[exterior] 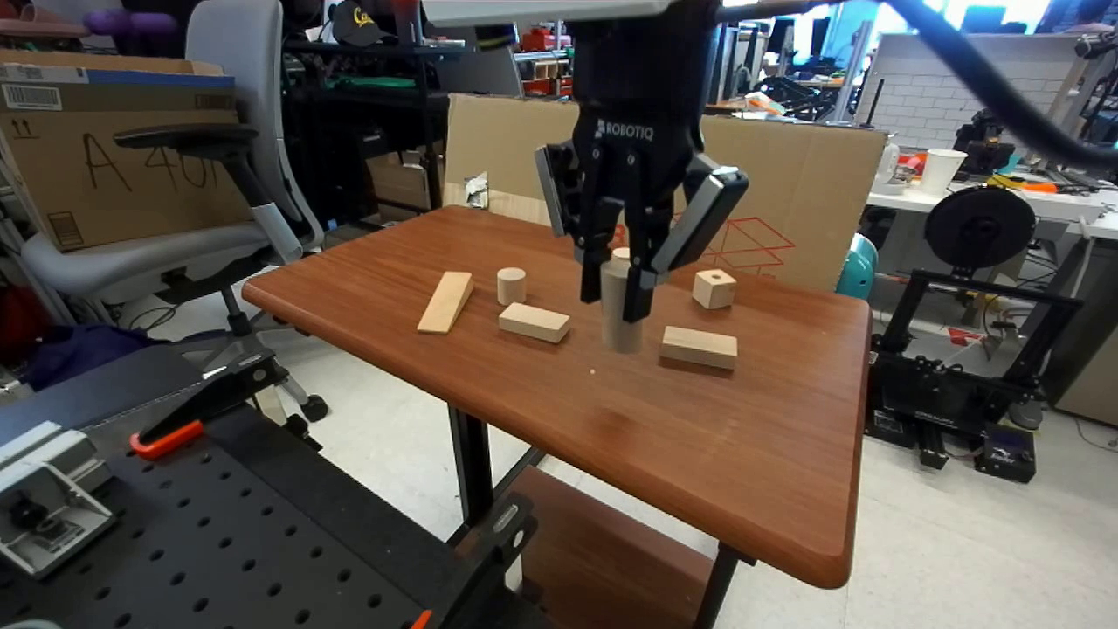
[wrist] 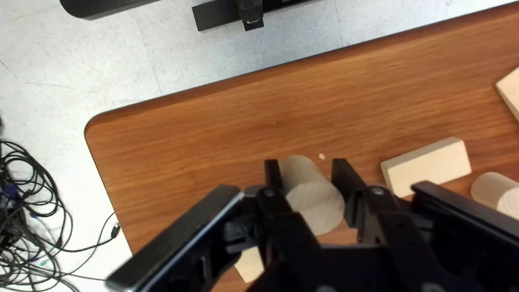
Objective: Move the long cylindrical block forward
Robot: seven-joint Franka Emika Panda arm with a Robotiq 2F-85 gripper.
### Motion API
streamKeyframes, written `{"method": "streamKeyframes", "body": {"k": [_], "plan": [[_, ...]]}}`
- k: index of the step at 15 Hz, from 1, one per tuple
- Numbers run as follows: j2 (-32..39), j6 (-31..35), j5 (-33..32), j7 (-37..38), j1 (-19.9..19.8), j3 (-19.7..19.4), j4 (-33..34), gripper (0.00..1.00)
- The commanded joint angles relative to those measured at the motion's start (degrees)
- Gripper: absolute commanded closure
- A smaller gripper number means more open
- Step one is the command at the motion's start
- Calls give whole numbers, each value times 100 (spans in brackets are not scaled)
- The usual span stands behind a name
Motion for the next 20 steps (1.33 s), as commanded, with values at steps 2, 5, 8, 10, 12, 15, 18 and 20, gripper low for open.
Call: {"method": "streamKeyframes", "body": {"k": [2,5,8,10,12,15,18,20], "plan": [[266,466,49,-11,-77,-75,-68,89],[478,577,197,-94,-141,-56,13,89],[694,618,417,-160,-221,-19,76,89],[691,619,493,-175,-233,-5,94,39],[586,646,431,-156,-191,-21,51,34],[367,712,347,-93,-114,-22,-46,10],[-92,721,268,15,15,8,-158,0],[-314,368,252,148,94,34,-1,0]]}}
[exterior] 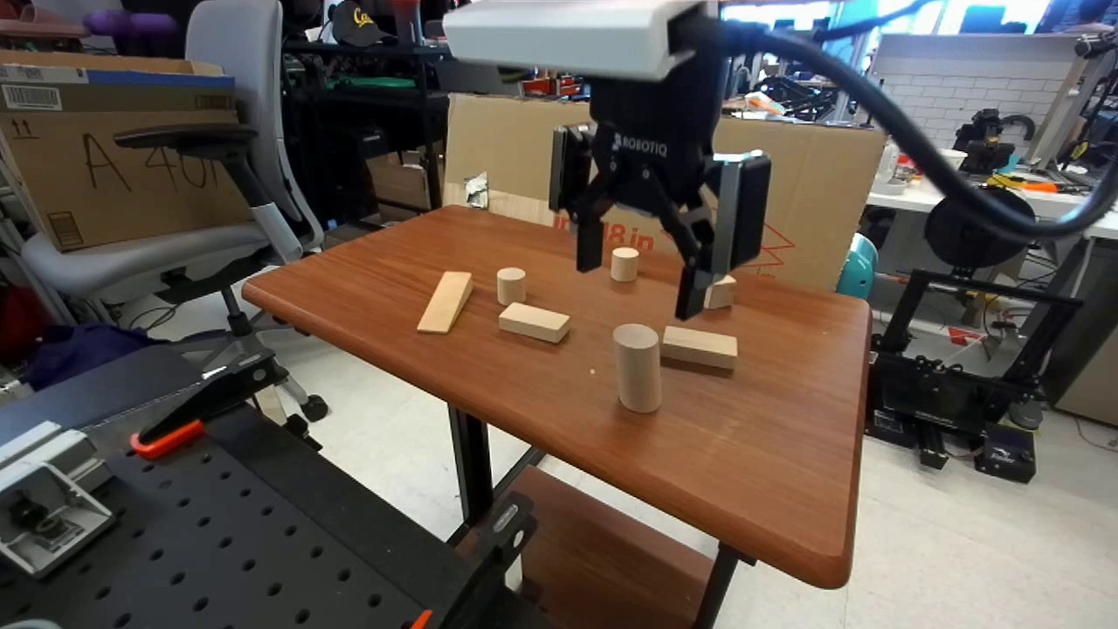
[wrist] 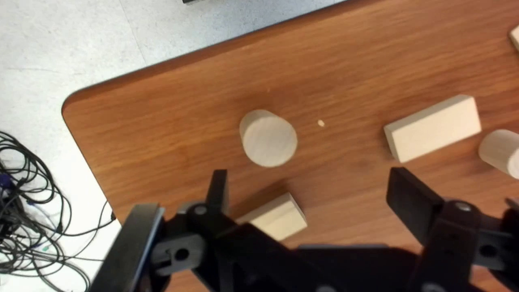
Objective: Move the long cylindrical block forward
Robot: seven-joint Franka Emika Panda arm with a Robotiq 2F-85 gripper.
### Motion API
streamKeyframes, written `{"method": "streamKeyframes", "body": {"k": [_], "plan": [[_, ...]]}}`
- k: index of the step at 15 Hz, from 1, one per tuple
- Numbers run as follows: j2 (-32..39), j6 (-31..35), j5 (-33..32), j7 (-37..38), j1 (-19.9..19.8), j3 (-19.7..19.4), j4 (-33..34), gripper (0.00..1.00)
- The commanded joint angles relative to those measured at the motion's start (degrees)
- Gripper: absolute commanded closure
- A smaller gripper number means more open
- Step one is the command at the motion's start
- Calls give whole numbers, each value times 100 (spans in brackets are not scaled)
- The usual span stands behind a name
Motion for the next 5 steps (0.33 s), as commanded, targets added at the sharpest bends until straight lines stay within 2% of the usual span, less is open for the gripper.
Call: {"method": "streamKeyframes", "body": {"k": [1,2,3,5], "plan": [[-607,-391,-134,257,176,11,16,0],[-700,-504,-139,293,189,17,70,0],[-414,-232,-44,133,121,30,57,0],[-611,-390,-49,173,158,41,80,0]]}}
